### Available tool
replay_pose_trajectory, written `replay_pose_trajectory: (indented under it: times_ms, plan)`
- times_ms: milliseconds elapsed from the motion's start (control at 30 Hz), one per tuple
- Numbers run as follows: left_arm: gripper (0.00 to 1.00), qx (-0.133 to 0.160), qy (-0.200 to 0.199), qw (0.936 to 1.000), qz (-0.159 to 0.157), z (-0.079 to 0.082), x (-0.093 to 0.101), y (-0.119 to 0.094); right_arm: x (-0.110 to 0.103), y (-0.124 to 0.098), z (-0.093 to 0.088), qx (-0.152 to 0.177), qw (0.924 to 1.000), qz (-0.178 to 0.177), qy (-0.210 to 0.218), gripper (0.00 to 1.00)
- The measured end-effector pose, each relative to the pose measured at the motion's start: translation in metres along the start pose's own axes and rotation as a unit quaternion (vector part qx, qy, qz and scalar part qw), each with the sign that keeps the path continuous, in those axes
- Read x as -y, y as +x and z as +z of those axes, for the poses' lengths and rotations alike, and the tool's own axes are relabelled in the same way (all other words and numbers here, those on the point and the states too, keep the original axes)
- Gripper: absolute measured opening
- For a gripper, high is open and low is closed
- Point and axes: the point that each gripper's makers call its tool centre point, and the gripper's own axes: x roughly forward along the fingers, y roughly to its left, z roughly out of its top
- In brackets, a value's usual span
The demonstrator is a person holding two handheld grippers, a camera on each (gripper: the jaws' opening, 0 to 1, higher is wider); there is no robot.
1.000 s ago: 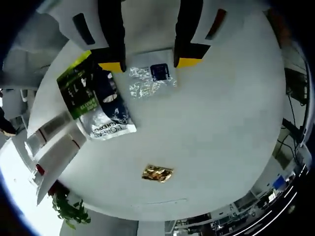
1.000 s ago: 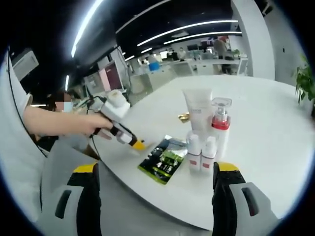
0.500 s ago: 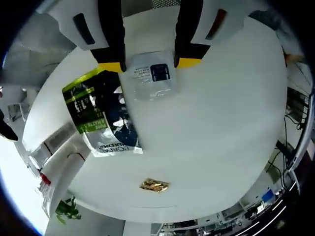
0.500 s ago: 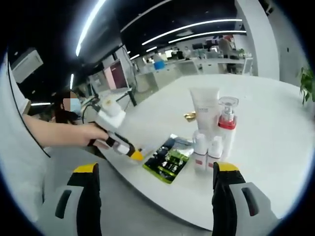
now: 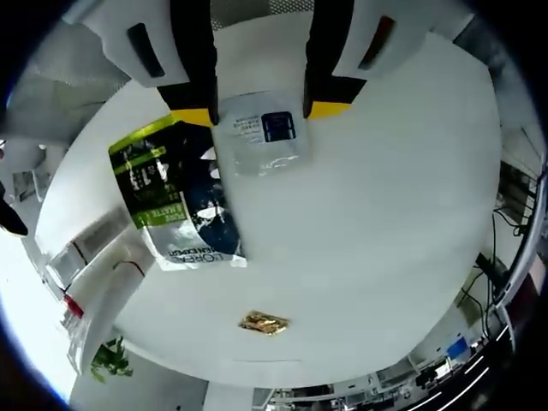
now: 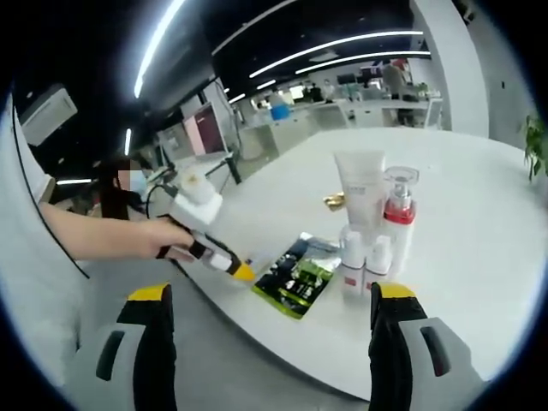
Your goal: Arrange the skincare products in the storage area until every visible bottle or jar stands upright without overlapping.
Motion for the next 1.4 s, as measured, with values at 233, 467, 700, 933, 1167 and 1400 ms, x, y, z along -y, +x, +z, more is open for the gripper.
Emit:
replay_pose_trajectory:
  times_ms: [233, 467, 700, 933, 1167, 1400]
  plan:
    - [0.42, 0.0, 0.004, 1.0, -0.004, -0.001, 0.0, -0.001, 0.001, 0.0, 0.0, 0.001, 1.0, -0.001, 0.0, 0.95]
    - [0.48, 0.008, -0.006, 0.9998, -0.015, 0.001, 0.003, -0.001, 0.001, 0.0, 0.0, -0.001, 1.0, -0.003, -0.002, 0.95]
    - [0.5, 0.014, -0.006, 0.9997, -0.022, 0.002, 0.004, -0.006, 0.002, 0.0, -0.002, -0.005, 0.9999, -0.007, -0.006, 0.95]
    - [0.56, 0.035, 0.001, 0.9988, -0.035, 0.008, 0.002, -0.013, 0.003, 0.0, -0.003, -0.009, 0.9998, -0.013, -0.008, 0.96]
    - [0.61, 0.049, 0.005, 0.9978, -0.044, 0.009, -0.005, -0.023, 0.006, 0.001, -0.005, -0.016, 0.9996, -0.023, -0.011, 0.96]
    - [0.7, 0.083, 0.03, 0.9941, -0.063, 0.012, -0.011, -0.037, 0.01, 0.0, -0.006, -0.019, 0.9991, -0.036, -0.014, 0.96]
